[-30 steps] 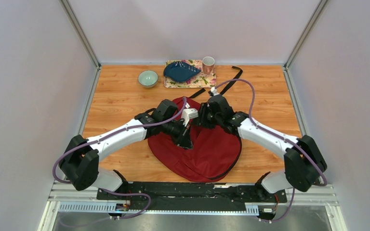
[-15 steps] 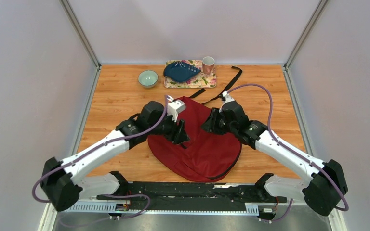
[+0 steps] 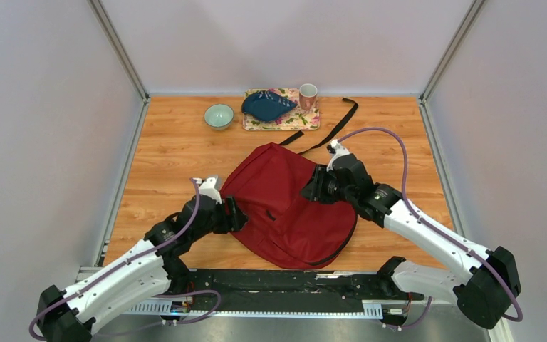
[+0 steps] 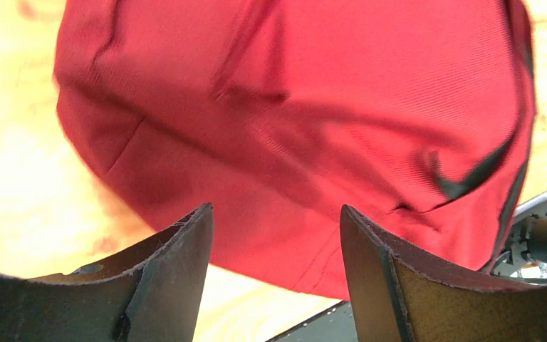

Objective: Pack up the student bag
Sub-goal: Adjust the student bag at the center of the board.

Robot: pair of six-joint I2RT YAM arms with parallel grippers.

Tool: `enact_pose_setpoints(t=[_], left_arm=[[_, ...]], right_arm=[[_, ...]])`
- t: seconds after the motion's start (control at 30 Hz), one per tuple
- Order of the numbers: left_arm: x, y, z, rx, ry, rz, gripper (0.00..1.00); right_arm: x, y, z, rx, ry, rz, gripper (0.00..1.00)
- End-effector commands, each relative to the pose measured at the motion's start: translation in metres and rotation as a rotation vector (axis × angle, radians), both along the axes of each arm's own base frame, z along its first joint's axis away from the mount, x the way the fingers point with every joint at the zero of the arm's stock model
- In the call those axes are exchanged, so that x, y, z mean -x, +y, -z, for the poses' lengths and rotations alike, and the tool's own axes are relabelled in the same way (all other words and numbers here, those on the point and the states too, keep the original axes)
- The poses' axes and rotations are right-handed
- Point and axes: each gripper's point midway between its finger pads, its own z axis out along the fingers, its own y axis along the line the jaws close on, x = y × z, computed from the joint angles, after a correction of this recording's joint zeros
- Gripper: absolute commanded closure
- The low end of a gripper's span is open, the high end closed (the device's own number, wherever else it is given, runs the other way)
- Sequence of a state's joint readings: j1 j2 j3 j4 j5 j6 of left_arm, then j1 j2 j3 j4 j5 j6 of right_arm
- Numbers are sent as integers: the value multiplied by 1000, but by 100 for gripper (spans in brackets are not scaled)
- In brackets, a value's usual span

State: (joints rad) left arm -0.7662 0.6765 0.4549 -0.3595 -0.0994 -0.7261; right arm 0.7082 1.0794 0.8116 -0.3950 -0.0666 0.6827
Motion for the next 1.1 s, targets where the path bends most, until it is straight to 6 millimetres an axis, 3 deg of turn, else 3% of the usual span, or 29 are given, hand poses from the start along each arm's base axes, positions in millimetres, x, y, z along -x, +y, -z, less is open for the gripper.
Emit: enact_pose_setpoints(t=[0.0,0.4,0.73,0.83,0.87,1.03,1.07], left_arm=[[0,0,9,161,52,-138,27],[-17,-23,5,270,33,-142,22],[-34,-20,20,348,53,-218,21],[-41,-16,22,347,56,-231,37],[-44,-14,21,345,49,-237,49],[-57,-5,10,299,2,-243,84],[-60,-3,9,286,-5,-245,98]], right_arm=[[4,9,-16,-37,-36,-41,62],[16,20,-19,-46,-23,-86,61],[21,23,-17,-44,-15,-115,61],[21,23,-17,-39,-15,-117,61],[22,24,-17,-41,-16,-121,61],[28,34,-19,-30,-29,-186,61],[28,38,-22,-26,-36,-196,61]])
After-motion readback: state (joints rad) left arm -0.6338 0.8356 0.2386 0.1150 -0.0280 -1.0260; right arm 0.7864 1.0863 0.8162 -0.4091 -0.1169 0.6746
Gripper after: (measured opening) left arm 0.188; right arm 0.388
